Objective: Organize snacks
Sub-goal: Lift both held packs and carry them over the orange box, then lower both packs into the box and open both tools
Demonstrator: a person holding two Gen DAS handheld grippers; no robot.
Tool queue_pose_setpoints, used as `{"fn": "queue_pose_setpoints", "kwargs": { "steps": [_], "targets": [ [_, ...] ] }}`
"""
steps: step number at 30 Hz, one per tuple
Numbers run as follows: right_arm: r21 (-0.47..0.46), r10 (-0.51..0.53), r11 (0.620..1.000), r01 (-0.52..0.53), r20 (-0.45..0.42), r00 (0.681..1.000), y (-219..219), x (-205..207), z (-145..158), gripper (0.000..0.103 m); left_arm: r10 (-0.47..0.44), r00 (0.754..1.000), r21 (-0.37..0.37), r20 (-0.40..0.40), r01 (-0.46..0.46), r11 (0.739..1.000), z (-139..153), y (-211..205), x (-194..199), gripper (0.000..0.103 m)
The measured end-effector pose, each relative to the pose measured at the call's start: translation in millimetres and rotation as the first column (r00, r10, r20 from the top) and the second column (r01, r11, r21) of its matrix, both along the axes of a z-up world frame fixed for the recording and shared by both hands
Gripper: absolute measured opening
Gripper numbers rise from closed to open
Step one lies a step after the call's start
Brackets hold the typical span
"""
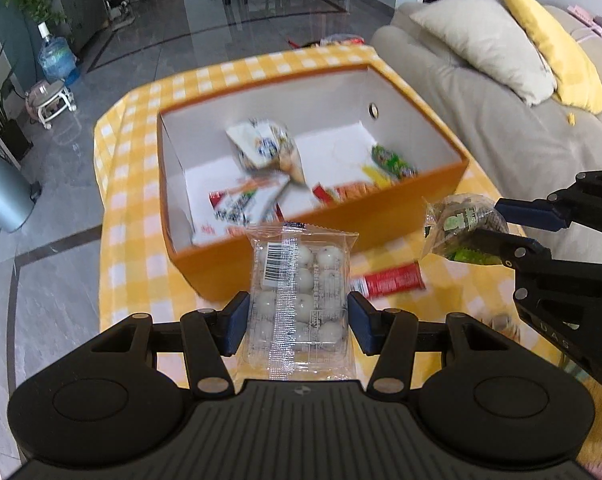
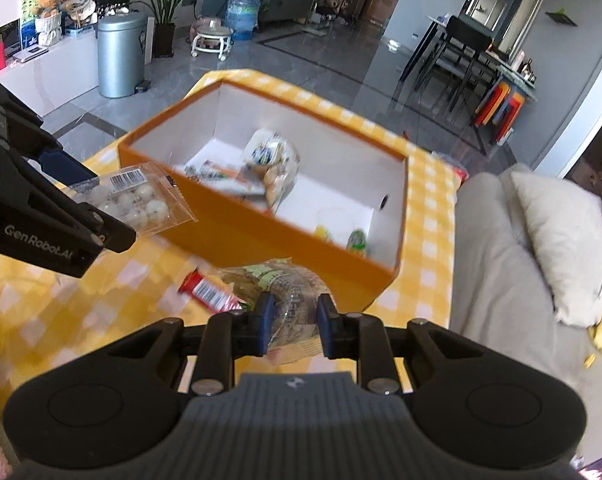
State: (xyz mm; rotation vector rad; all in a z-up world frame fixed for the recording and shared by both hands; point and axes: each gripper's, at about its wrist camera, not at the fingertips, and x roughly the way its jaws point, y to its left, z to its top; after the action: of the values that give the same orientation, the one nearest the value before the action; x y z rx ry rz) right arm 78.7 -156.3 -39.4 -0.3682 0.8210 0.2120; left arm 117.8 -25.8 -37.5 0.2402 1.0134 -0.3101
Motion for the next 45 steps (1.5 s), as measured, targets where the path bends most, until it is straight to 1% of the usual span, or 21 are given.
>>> {"fn": "queue_pose_setpoints", "kwargs": {
  "steps": [6,12,15,20,23,26,35,38,41,45],
  "targets": [
    [0.009,-0.001,1.0,0.001,0.033,0.999,-0.7,30.2,23.5,0.02,0.011,0.999,0.0,0.035,-0.011,1.0,20.2,-3.1,30.7,0.06],
    [0.084,-0.019,0.996,0.018,0.012,1.0,-10.1,68.1,38.9,0.02,0.033,0.998,-0.011,0.055,-0.032,0.999,32.7,-3.7,63.9,0.06],
    [0.108,-0.017,0.994,0.018,-0.005,1.0,-13.5,88.4,39.3,0.02,0.024,0.998,0.013,0.064,-0.025,1.0,32.5,-6.8,79.0,0.06],
    [0.131,-0.034,0.99,0.042,-0.068,0.997,-17.2,120.9,27.2,0.02,0.018,0.999,0.085,0.049,-0.022,0.996,20.9,-11.8,105.1,0.06],
    [0.14,-0.048,0.988,0.064,-0.121,0.992,-17.9,140.5,14.2,0.02,0.022,0.999,0.133,0.031,-0.025,0.991,9.0,-14.6,121.8,0.06],
    [0.135,-0.056,0.988,0.078,-0.158,0.986,-15.4,156.9,0.7,0.02,0.033,0.999,0.165,0.009,-0.034,0.986,-3.5,-16.3,135.3,0.06],
    [0.1,-0.073,0.99,0.097,-0.217,0.973,-5.9,193.7,-33.5,0.02,0.09,0.994,0.22,-0.064,-0.073,0.973,-39.4,-20.0,165.0,0.06],
    [0.092,-0.088,0.989,0.112,-0.229,0.969,-4.8,204.3,-42.1,0.02,0.12,0.99,0.256,-0.079,-0.096,0.962,-48.7,-19.0,173.4,0.06],
    [0.072,-0.102,0.99,0.122,-0.239,0.966,-2.8,214.3,-52.4,0.02,0.126,0.988,0.293,-0.087,-0.096,0.951,-57.1,-19.2,180.4,0.06],
    [0.042,-0.107,0.992,0.121,-0.242,0.964,0.3,223.3,-66.0,0.02,0.127,0.987,0.313,-0.094,-0.092,0.945,-65.4,-21.3,188.0,0.06]
  ]
}}
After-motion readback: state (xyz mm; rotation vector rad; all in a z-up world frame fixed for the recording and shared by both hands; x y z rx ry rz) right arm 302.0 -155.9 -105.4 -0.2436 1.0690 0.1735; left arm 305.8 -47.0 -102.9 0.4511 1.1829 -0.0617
